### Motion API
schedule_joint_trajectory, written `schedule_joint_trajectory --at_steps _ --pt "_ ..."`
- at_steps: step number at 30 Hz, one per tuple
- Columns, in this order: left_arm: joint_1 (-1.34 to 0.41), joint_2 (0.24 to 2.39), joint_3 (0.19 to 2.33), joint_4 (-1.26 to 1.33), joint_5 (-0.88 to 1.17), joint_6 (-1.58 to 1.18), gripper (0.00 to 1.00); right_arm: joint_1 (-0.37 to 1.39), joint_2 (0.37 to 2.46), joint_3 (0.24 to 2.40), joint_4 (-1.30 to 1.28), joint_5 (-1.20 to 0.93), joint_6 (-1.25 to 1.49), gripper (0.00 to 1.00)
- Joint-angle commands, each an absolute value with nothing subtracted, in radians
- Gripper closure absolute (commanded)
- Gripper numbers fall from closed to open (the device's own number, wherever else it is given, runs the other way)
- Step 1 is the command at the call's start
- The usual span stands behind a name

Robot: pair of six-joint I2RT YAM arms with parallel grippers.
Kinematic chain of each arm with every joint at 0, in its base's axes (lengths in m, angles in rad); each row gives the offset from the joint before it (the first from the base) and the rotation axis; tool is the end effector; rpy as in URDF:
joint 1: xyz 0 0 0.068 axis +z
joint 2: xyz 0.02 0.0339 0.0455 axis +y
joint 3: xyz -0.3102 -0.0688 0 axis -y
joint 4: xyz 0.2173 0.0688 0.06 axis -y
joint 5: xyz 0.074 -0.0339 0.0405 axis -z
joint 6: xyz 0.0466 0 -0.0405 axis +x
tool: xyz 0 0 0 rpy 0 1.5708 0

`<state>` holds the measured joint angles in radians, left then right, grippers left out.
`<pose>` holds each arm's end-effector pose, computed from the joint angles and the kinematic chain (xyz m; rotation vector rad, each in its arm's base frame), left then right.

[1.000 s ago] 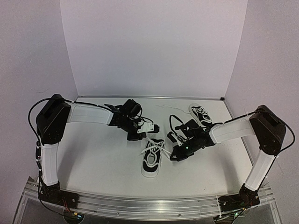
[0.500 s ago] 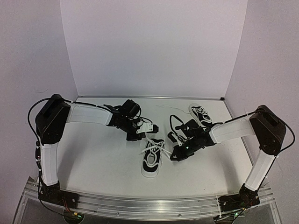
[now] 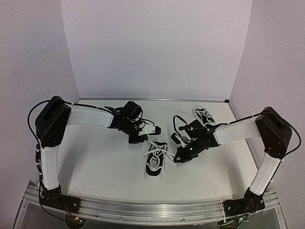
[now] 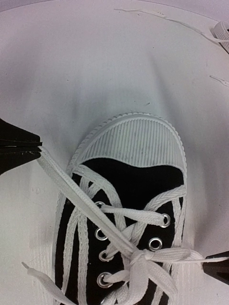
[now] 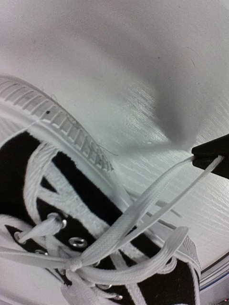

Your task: Tie the shoes

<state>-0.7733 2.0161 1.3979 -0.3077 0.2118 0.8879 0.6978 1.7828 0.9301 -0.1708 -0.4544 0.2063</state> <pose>0.3061 -0.3125 0.2209 1.8893 1.6066 -0.2156 0.2426 0.2301 0.1936 -0.8289 2.5828 0.8948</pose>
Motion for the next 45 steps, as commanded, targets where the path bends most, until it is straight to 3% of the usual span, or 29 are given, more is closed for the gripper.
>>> schedule_joint_trajectory --at_steps 1,3,5,7,9,17,19,20,31,39,45 --pt "-0.755 1.943 1.415 -0.307 0.181 0.842 1.00 0.687 1.760 1.028 -0.248 -0.481 0.183 1.00" --pt "-0.767 1.935 1.410 -0.307 0.199 0.823 1.00 0.689 1.754 1.066 -0.241 -0.495 0.181 0.99" --pt "-0.772 1.925 1.401 -0.307 0.220 0.801 0.97 0.688 1.758 1.096 -0.237 -0.512 0.179 0.91" --pt "-0.776 1.916 1.390 -0.311 0.232 0.775 0.81 0.689 1.774 1.125 -0.238 -0.530 0.180 0.69" --pt "-0.778 1.901 1.374 -0.312 0.238 0.748 0.65 0.688 1.783 1.135 -0.238 -0.549 0.178 0.57" --pt "-0.773 1.768 1.260 -0.222 0.240 0.563 0.19 0.686 1.702 1.076 -0.208 -0.604 0.181 0.23" --pt "-0.767 1.732 1.238 -0.199 0.231 0.489 0.03 0.686 1.677 1.044 -0.194 -0.620 0.181 0.16" --pt "-0.762 1.716 1.226 -0.188 0.222 0.449 0.01 0.686 1.662 1.027 -0.187 -0.625 0.181 0.13" --pt "-0.700 1.634 1.204 -0.220 0.223 0.106 0.00 0.680 1.529 0.838 -0.125 -0.602 0.222 0.08" --pt "-0.674 1.629 1.209 -0.225 0.169 -0.088 0.00 0.697 1.637 0.875 -0.121 -0.559 0.118 0.10" --pt "-0.692 1.674 1.180 -0.331 0.299 -0.060 0.00 0.788 1.686 0.885 -0.109 -0.544 0.124 0.11"
